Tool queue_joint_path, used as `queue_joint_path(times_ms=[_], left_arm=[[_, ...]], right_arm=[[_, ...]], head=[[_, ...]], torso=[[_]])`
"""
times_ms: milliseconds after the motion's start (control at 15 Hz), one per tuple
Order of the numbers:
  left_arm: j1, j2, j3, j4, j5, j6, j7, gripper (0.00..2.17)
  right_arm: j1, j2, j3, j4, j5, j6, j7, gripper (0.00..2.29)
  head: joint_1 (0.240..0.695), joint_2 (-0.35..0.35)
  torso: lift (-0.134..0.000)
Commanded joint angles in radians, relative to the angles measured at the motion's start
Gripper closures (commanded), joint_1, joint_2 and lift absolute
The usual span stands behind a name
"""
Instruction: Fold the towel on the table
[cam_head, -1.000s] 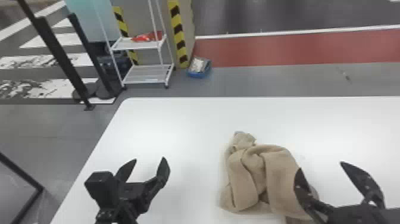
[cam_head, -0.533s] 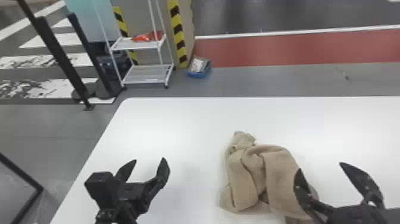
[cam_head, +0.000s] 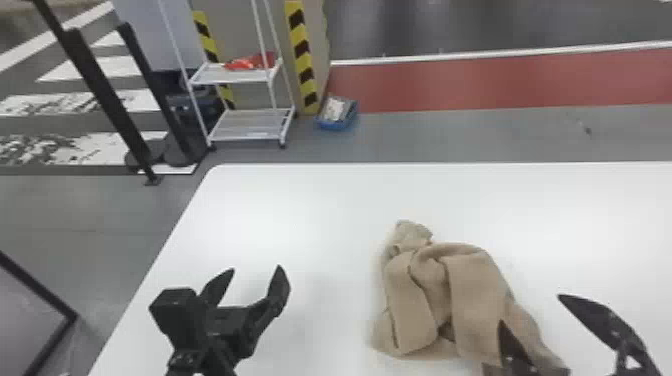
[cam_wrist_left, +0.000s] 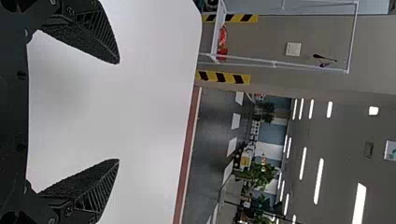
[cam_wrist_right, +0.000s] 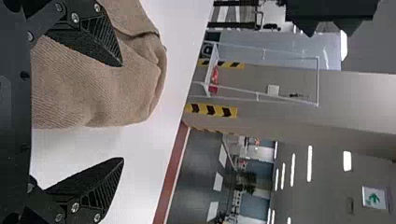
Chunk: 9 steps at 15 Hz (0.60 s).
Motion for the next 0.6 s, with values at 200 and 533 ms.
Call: queue_joint_path(times_ms=[200, 533], left_arm=[[0.010, -0.011, 0.007, 0.002, -0.024, -0.001, -0.001, 0.14], [0.040, -0.011, 0.004, -0.035, -0.068, -0.004, -0.002, 0.14]], right_arm=[[0.032, 0.005, -0.090, -0.026, 0.000, -0.004, 0.230, 0.19], [0.017, -0.046, -0.140, -0.021, 0.015, 0.082, 0.311, 0.19]], head=[[0.695, 0.212], [0.695, 0.219]], torso=[[-0.124], [-0.124]])
